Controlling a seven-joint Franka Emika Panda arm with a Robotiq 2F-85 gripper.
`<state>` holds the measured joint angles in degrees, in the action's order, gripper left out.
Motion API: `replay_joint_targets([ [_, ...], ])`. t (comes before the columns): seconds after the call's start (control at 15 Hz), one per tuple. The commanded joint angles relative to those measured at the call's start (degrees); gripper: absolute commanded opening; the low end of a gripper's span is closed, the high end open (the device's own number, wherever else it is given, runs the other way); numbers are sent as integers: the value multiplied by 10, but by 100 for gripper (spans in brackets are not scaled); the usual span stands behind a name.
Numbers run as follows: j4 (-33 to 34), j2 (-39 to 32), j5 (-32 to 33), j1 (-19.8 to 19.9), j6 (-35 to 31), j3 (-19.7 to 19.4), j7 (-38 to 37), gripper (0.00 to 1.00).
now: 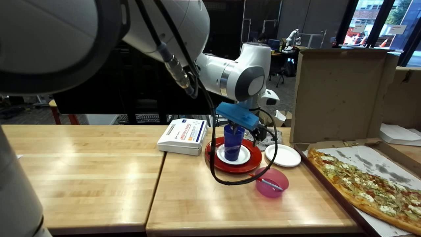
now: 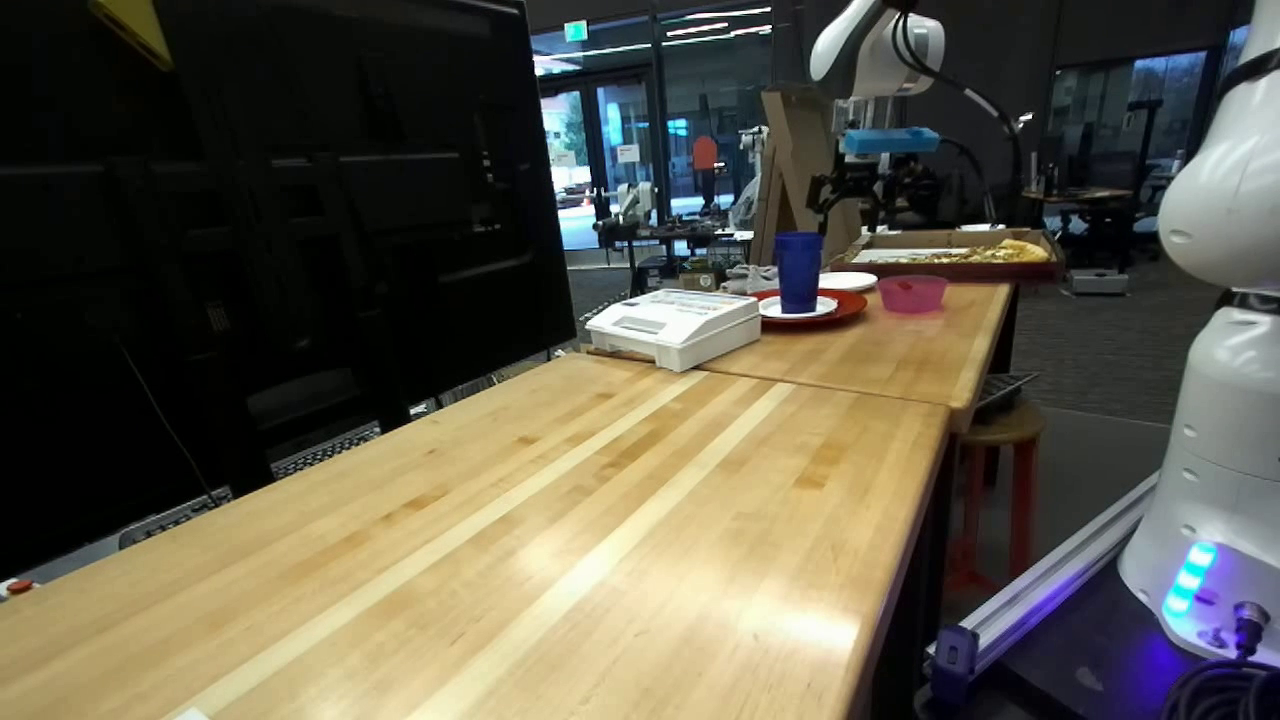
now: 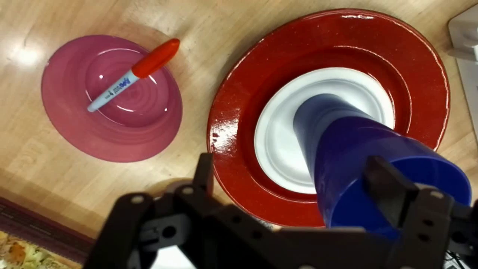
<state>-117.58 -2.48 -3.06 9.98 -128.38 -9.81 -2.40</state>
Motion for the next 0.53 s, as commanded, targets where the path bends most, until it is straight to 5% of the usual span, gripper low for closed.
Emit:
replay_joint_targets([
  [0.0,-31,29,-20,9,-1,-8,14,100],
  [0.47,-58,48,-28,19,-8,-22,21,100],
])
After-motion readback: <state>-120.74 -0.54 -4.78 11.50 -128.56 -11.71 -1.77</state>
